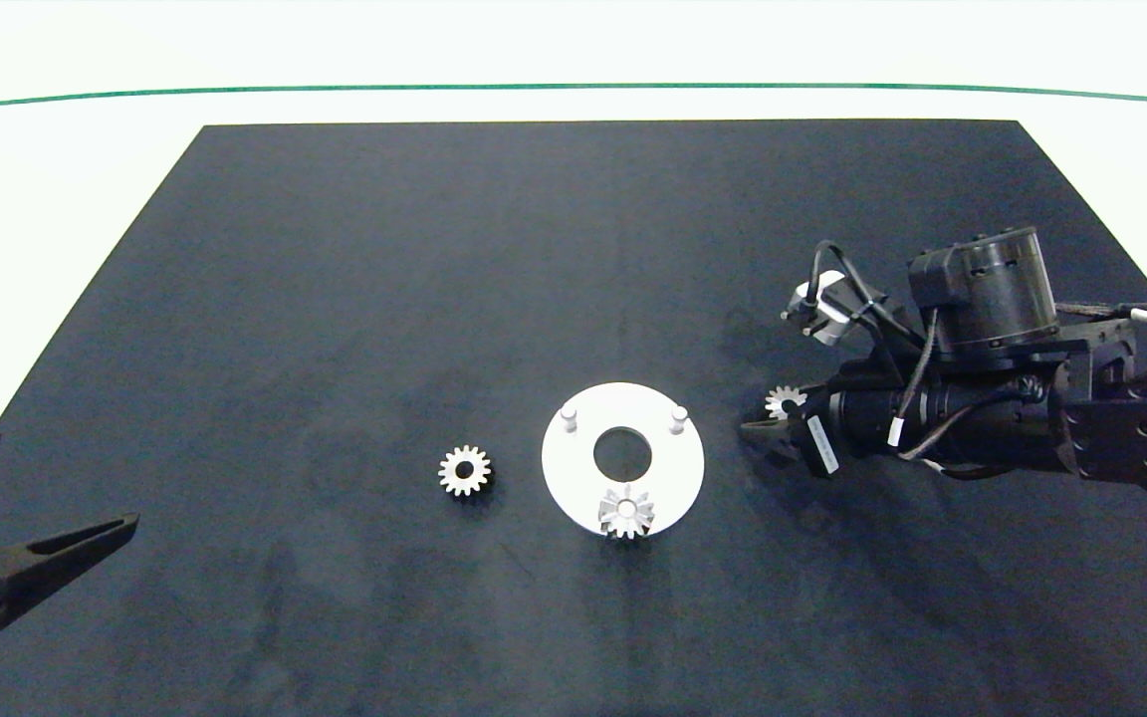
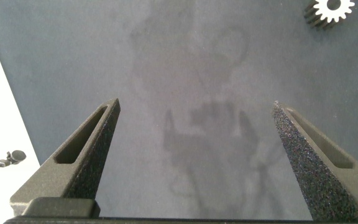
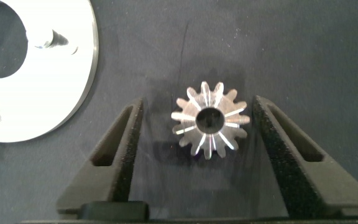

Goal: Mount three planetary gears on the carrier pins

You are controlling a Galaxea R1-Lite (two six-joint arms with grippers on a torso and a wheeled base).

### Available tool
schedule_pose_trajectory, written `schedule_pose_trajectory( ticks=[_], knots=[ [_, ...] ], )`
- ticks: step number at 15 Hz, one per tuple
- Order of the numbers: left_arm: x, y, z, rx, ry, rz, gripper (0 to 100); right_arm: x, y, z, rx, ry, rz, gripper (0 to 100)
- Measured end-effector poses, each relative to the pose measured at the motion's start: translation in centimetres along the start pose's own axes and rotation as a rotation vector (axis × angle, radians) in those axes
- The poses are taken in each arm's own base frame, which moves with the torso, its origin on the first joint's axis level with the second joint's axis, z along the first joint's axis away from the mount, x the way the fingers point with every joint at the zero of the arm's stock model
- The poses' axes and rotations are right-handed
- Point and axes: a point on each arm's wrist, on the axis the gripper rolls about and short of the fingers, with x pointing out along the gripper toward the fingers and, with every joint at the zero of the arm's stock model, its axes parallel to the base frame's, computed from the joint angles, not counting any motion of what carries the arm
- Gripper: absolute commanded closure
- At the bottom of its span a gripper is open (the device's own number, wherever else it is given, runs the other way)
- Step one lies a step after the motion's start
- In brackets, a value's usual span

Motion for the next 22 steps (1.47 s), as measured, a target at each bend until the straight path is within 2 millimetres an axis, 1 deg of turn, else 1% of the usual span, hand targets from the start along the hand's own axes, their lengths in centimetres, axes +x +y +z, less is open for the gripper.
schedule_pose_trajectory(
  ticks=[4,5,22],
  knots=[
    [0.0,0.0,0.0,0.0,0.0,0.0,0,0.26,-0.04,-0.11,0.004,0.006,-0.001,43],
    [0.0,0.0,0.0,0.0,0.0,0.0,0,0.27,-0.04,-0.11,0.004,0.006,-0.001,46],
    [-0.01,0.01,-0.01,0.0,0.0,0.001,0,0.32,-0.01,-0.26,0.001,0.012,-0.001,79]
  ],
)
